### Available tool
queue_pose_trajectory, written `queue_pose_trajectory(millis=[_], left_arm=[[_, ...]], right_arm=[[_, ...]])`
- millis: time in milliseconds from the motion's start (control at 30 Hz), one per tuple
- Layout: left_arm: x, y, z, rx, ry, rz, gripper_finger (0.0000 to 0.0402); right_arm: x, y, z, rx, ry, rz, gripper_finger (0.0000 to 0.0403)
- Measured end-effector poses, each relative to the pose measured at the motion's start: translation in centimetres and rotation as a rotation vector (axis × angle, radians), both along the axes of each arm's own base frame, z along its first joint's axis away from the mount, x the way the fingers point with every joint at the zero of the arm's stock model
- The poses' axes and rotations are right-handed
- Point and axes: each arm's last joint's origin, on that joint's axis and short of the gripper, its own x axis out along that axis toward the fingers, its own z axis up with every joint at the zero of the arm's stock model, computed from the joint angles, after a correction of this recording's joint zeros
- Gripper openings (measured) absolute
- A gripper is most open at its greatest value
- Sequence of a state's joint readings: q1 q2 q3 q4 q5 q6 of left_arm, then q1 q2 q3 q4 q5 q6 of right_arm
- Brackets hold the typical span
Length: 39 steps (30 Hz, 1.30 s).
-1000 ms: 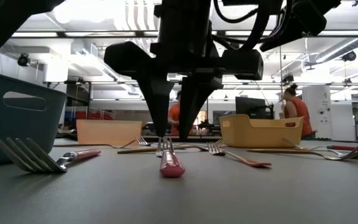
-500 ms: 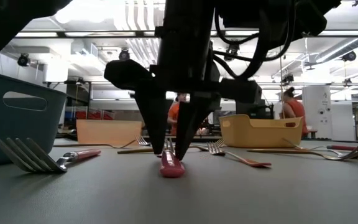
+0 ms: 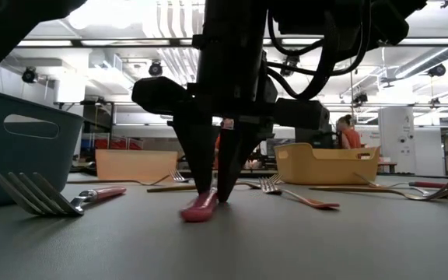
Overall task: Sort silverware by color (type)
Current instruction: Put the pink fork into the blue bin
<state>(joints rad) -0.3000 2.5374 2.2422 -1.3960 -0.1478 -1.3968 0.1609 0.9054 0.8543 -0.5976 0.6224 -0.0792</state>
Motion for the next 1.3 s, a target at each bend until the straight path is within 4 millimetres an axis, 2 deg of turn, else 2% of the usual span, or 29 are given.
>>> queue_pose_trajectory(millis=[267,600,733,900,1033,1200,1300], left_arm=[[-0.1,0.1,-0.1,0.005,0.007,0.001,0.0022],[-0.2,0.4,1.1,0.021,0.028,-0.062,0.0016],[-0.4,0.6,4.0,0.046,-0.007,-0.148,0.0015],[-0.9,0.5,7.0,0.137,-0.046,-0.352,0.0016],[-2.4,1.0,10.2,0.157,-0.01,-0.498,0.002],[-4.0,1.3,14.7,0.167,-0.023,-0.859,0.0017],[-5.7,1.6,17.7,0.198,-0.059,-0.961,0.0016]], right_arm=[[0.0,0.0,0.0,0.0,0.0,0.0,0.0059],[0.0,0.0,0.0,-0.002,0.002,0.001,0.0059],[0.0,0.0,0.0,-0.002,0.002,0.002,0.0059],[0.0,0.0,0.0,-0.003,0.002,0.002,0.0059],[0.0,0.0,0.0,-0.001,0.001,0.0,0.0059],[0.0,0.0,0.0,0.0,-0.005,0.0,0.0059],[0.1,0.0,0.1,0.002,-0.012,0.0,0.0059]])
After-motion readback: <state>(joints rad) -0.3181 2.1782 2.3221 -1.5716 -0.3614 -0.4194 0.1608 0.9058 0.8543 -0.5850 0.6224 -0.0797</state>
